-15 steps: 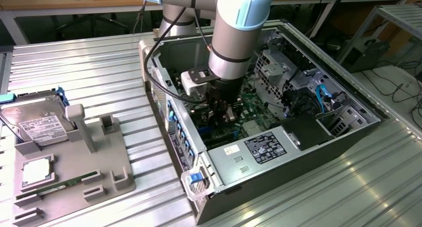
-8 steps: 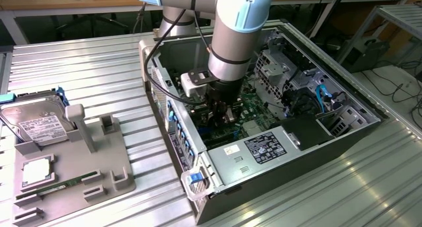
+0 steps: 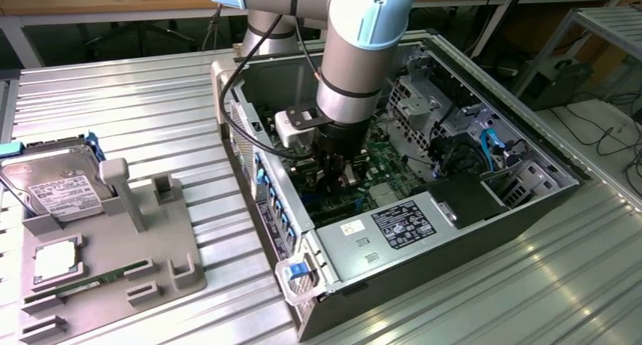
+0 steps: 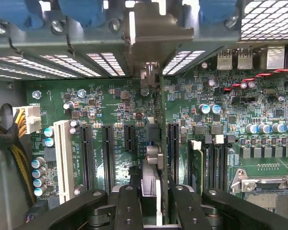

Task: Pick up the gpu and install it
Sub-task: 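Insert the gpu into the slot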

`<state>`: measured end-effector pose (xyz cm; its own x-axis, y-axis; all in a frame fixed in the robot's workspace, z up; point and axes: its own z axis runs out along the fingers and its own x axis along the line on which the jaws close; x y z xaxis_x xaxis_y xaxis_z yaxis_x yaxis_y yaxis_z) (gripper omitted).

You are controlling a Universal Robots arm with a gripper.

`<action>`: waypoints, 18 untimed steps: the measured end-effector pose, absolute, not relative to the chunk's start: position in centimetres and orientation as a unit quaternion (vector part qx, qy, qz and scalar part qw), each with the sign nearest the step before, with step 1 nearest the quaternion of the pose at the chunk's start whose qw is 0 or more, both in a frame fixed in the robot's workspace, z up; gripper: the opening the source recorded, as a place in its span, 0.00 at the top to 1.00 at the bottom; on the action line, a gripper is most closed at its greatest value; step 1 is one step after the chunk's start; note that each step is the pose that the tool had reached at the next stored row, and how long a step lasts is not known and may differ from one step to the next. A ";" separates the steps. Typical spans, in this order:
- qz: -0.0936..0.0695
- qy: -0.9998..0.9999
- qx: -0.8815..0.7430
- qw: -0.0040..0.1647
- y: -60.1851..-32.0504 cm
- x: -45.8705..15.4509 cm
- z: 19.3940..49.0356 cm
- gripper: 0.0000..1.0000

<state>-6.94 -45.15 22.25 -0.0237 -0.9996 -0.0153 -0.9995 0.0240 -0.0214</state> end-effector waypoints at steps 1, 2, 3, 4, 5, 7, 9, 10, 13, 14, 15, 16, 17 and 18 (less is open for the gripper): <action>-0.002 0.715 -0.699 0.013 -45.1 -6.9 22.3 0.72; -0.002 0.715 -0.699 0.013 -45.1 -6.9 22.2 0.72; -0.002 0.715 -0.699 0.013 -45.2 -6.9 22.3 0.72; -0.002 0.715 -0.699 0.013 -45.1 -6.9 22.3 0.72; -0.002 0.715 -0.699 0.013 -45.1 -6.9 22.3 0.72; -0.002 0.715 -0.699 0.013 -45.1 -6.9 22.3 0.72; -0.002 0.715 -0.699 0.013 -45.1 -6.9 22.2 0.72; -0.002 0.715 -0.699 0.013 -45.1 -6.9 22.2 0.72; -0.002 0.715 -0.699 0.013 -45.2 -7.0 22.2 0.72; -0.002 0.715 -0.699 0.013 -45.2 -7.0 22.2 0.72; -0.002 0.715 -0.699 0.013 -45.2 -7.0 22.2 0.72; -0.002 0.715 -0.699 0.013 -45.2 -7.0 22.1 0.72; -0.002 0.715 -0.699 0.013 -45.2 -7.0 22.0 0.72; -0.003 0.715 -0.699 0.012 -45.2 -7.0 21.8 0.72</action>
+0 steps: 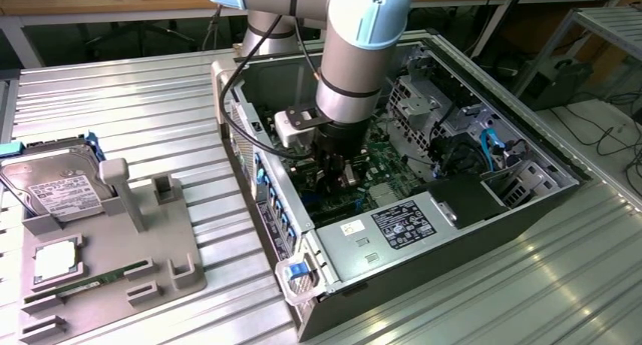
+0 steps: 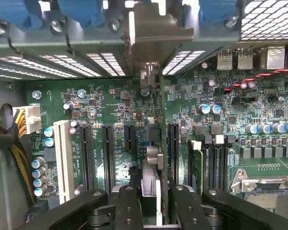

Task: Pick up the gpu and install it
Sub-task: 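Insert the gpu into the slot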

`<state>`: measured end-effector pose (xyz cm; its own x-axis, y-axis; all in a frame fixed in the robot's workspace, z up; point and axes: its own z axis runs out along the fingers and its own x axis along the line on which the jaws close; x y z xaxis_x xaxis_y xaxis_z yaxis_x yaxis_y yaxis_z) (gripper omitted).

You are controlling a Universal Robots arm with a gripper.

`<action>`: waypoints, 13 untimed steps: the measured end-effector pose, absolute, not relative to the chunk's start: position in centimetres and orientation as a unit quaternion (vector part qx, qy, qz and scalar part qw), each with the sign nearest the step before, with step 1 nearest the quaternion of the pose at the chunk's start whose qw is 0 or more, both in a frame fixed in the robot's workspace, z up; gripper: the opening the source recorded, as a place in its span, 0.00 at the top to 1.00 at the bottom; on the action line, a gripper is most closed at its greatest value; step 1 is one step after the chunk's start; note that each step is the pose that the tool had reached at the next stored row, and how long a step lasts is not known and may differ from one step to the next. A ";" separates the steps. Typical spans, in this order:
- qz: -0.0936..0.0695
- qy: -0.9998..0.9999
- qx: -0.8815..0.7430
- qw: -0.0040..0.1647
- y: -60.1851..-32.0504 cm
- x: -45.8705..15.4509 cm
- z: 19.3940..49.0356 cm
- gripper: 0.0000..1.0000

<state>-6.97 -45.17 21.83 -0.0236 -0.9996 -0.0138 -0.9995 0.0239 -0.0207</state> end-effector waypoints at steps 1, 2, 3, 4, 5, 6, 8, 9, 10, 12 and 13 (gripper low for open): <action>-0.003 0.715 -0.699 0.012 -45.1 -7.0 21.7 0.72; -0.003 0.715 -0.699 0.012 -45.1 -7.0 21.4 0.72; -0.002 0.715 -0.699 0.012 -45.2 -7.0 21.2 0.72; -0.002 0.715 -0.699 0.012 -45.1 -7.0 21.1 0.72; -0.002 0.715 -0.699 0.012 -45.1 -7.0 21.1 0.72; -0.002 0.715 -0.699 0.012 -45.1 -7.0 21.1 0.72; -0.002 0.715 -0.699 0.013 -45.2 -7.0 21.1 0.72; -0.002 0.715 -0.699 0.012 -45.2 -7.0 21.1 0.72; -0.002 0.715 -0.699 0.012 -45.2 -7.0 21.1 0.72; -0.002 0.715 -0.699 0.013 -45.2 -7.0 21.0 0.72; -0.002 0.715 -0.699 0.013 -45.1 -7.0 21.0 0.72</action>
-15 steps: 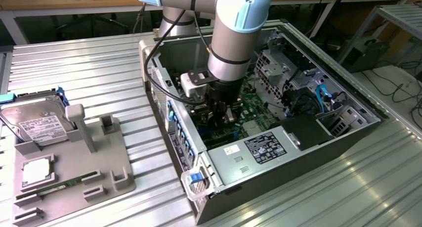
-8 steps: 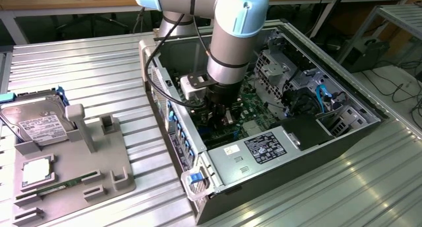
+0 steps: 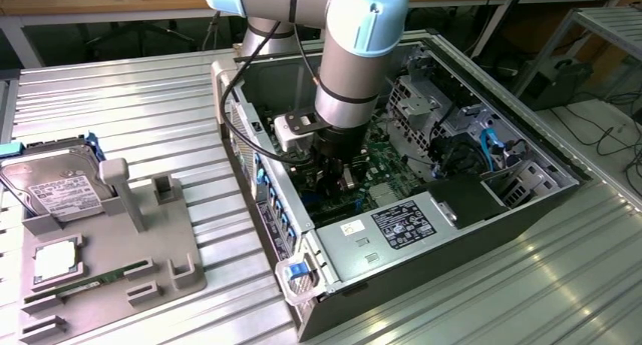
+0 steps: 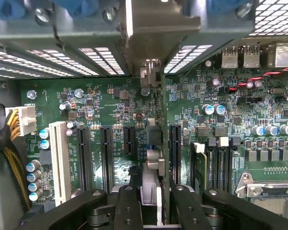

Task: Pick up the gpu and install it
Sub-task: 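Insert the gpu into the slot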

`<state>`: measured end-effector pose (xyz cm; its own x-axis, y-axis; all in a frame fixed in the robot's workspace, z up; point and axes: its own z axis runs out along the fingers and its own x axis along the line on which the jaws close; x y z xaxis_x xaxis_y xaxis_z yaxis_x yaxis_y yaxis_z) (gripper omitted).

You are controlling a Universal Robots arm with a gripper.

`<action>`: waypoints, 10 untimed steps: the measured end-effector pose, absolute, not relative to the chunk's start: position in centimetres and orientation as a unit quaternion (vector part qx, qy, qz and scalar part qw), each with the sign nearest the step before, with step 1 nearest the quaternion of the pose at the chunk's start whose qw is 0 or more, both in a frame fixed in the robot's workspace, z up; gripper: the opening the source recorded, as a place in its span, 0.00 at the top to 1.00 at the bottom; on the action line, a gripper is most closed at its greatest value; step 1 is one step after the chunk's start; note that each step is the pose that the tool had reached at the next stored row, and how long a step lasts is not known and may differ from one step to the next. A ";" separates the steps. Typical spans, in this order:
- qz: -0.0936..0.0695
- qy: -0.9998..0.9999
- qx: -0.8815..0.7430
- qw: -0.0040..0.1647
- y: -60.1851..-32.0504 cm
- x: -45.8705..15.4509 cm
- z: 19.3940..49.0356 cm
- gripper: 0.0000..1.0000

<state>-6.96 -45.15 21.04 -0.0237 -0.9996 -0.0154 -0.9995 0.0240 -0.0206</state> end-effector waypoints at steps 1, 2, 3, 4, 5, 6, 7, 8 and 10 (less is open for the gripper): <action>-0.002 0.715 -0.699 0.012 -45.2 -7.0 21.1 0.72; -0.003 0.715 -0.699 0.011 -45.3 -7.0 21.2 0.72; -0.003 0.715 -0.699 0.011 -45.3 -7.0 21.2 0.72; -0.002 0.715 -0.699 0.012 -45.2 -7.0 21.3 0.72; -0.002 0.715 -0.699 0.013 -45.1 -7.0 21.5 0.72; -0.002 0.715 -0.699 0.014 -45.1 -7.0 21.6 0.72; -0.002 0.715 -0.699 0.014 -45.1 -7.0 21.6 0.72; -0.002 0.715 -0.699 0.013 -45.1 -7.0 21.6 0.72; -0.002 0.715 -0.699 0.013 -45.1 -7.0 21.7 0.72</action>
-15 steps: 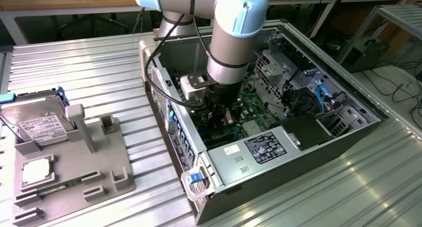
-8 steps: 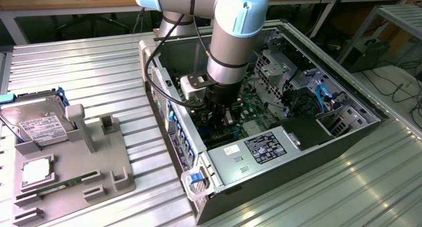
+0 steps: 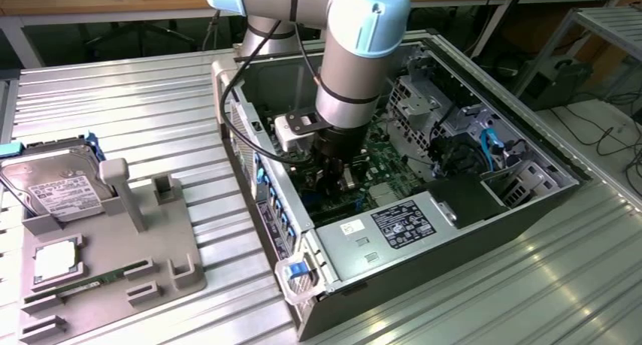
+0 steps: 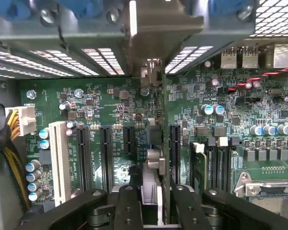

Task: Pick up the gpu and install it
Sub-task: 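Insert the gpu into the slot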

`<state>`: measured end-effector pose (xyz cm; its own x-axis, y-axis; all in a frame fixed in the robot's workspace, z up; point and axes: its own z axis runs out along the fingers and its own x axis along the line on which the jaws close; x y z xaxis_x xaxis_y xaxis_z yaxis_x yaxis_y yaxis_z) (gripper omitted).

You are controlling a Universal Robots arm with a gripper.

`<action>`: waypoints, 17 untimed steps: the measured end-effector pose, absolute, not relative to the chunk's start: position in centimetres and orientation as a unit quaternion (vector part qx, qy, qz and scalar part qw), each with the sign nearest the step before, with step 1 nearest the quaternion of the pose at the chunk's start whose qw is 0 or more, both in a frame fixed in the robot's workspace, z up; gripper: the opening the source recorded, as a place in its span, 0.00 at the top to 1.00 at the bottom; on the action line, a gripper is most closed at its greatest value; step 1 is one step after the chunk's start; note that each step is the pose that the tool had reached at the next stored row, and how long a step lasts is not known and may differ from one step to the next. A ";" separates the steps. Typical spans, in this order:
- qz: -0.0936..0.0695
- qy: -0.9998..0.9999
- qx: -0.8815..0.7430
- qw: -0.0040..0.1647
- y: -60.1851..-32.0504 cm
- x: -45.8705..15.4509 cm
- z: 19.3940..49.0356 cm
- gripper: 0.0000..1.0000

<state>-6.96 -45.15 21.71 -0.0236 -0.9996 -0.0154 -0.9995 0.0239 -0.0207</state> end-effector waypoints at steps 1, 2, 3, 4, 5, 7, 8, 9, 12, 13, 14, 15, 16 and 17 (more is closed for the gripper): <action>-0.002 0.715 -0.699 0.013 -45.1 -7.0 21.8 0.72; -0.002 0.715 -0.699 0.013 -45.1 -7.0 21.8 0.72; -0.002 0.715 -0.699 0.013 -45.1 -7.0 21.8 0.72; -0.002 0.715 -0.699 0.013 -45.1 -7.0 21.8 0.72; -0.002 0.715 -0.699 0.013 -45.1 -7.0 21.8 0.72; -0.002 0.715 -0.699 0.013 -45.1 -7.0 21.8 0.72; -0.002 0.715 -0.699 0.013 -45.2 -7.0 21.9 0.72; -0.002 0.715 -0.699 0.013 -45.2 -7.0 21.9 0.72; -0.002 0.715 -0.699 0.013 -45.4 -7.0 21.9 0.72; -0.002 0.715 -0.699 0.013 -45.4 -7.0 21.9 0.72; -0.002 0.715 -0.699 0.013 -45.4 -7.0 21.8 0.72; -0.002 0.715 -0.699 0.013 -45.4 -7.0 21.8 0.72; -0.002 0.715 -0.699 0.013 -45.4 -7.0 21.8 0.72; -0.002 0.715 -0.699 0.012 -45.4 -7.0 21.7 0.72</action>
